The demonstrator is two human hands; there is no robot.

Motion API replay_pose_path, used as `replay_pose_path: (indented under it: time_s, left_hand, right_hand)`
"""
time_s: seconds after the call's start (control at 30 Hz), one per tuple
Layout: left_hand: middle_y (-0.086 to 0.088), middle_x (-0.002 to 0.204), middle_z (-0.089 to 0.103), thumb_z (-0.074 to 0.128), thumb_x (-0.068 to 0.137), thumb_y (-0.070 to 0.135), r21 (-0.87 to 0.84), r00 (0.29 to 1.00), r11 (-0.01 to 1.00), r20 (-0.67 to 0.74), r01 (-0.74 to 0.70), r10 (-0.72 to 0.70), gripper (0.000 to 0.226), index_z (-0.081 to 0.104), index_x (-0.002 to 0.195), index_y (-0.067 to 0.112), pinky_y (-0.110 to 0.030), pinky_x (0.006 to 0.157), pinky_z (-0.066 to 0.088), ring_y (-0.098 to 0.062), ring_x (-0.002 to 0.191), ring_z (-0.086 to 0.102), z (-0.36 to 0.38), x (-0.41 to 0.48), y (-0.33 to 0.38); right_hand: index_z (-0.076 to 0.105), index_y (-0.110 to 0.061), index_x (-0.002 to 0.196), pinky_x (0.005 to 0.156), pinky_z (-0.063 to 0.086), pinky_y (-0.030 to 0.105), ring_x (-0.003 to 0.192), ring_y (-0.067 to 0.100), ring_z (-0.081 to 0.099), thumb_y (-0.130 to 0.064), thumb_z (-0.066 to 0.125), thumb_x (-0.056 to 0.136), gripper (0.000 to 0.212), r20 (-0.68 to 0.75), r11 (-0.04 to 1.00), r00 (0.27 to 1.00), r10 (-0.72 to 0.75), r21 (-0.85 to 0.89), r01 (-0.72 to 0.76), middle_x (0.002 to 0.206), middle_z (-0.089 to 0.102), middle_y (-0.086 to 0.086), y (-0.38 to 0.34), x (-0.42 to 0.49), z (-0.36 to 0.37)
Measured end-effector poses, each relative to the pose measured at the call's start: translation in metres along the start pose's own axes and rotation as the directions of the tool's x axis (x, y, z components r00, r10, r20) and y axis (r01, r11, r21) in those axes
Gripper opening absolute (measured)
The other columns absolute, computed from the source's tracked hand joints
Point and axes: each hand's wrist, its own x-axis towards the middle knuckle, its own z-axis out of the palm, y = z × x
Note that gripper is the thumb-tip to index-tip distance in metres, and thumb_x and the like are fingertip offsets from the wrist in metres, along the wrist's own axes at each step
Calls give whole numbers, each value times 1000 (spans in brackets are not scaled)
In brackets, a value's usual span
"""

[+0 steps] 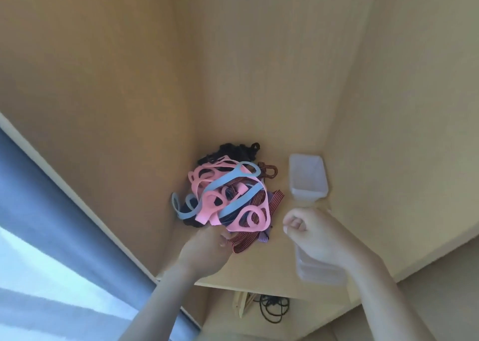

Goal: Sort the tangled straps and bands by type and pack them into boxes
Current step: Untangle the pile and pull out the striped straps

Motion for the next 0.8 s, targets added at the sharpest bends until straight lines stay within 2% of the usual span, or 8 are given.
replay_pose_path:
  time_s: [0.17, 0.23, 0.3, 0.4, 0.53, 0.6, 0.67, 0.8]
  left_hand:
    - [3, 133, 58, 56, 88, 22, 62, 998, 997, 38, -50, 47, 53, 52, 141, 26, -37, 107, 41, -21, 129, 48, 31, 39, -13]
    - [1, 146, 49, 57, 88, 24, 76, 996, 995, 69, -66, 61, 62, 43, 149, 27, -41, 113, 36, -24, 138, 38, 38, 57, -20]
    - [5, 151, 43, 58, 92, 28, 102, 993, 989, 60, -105, 99, 57, 44, 147, 30, -40, 114, 36, -22, 141, 33, 43, 74, -27]
    - [3, 138, 43, 52, 100, 37, 155, 985, 973, -19, -168, 173, 35, 53, 133, 28, -41, 103, 46, -24, 128, 39, 44, 95, -32]
    - [-2, 130, 42, 54, 99, 32, 218, 960, 935, 51, -281, 277, 32, 51, 128, 19, -36, 91, 51, -24, 113, 52, 36, 115, -35]
    - [-2, 120, 53, 61, 93, 20, 157, 953, 941, 72, -301, 293, 24, 60, 117, 16, -30, 86, 49, -22, 108, 56, 25, 124, -36]
    - [-2, 107, 63, 64, 86, 8, 88, 960, 956, 71, -278, 273, 19, 69, 103, 13, -31, 83, 51, -21, 100, 60, 11, 132, -34]
    - [0, 92, 73, 59, 89, 7, -118, 983, 976, -33, -182, 180, 16, 71, 98, 13, -34, 78, 53, -20, 88, 64, -9, 137, -26]
  right_hand:
    - [69, -28, 94, 82, 55, 30, 84, 7, 63, -39, 60, 92, 14, 137, 998, 990, 40, -45, -35, 90, 67, -12, 4, 25, 29]
    - [66, -28, 93, 83, 55, 33, 86, 10, 63, -41, 58, 92, 16, 191, 997, 981, 40, -66, -28, 94, 66, -12, 2, 32, 44]
    - [63, -31, 99, 85, 53, 32, 91, 10, 61, -44, 55, 92, 17, 234, 996, 971, 52, -77, -34, 102, 62, -13, 0, 37, 57]
    - [60, -30, 106, 88, 52, 33, 96, 12, 60, -46, 52, 94, 21, 278, 994, 957, 84, -95, -59, 109, 59, -11, -5, 50, 69]
    - [60, -28, 115, 88, 49, 27, 101, 11, 60, -43, 53, 97, 24, 257, 994, 960, 108, -38, -102, 111, 63, -11, -13, 72, 74]
    - [60, -27, 120, 87, 47, 25, 102, 10, 59, -42, 54, 97, 28, 221, 993, 968, 117, -11, -117, 113, 64, -11, -16, 84, 74]
    - [61, -26, 115, 85, 48, 26, 99, 12, 59, -41, 54, 98, 24, 193, 993, 975, 114, 4, -117, 110, 64, -9, -18, 92, 72]
    - [59, -14, 101, 86, 51, 37, 95, 20, 61, -34, 53, 97, 21, 168, 995, 981, 96, 19, -100, 100, 66, -1, -21, 101, 69]
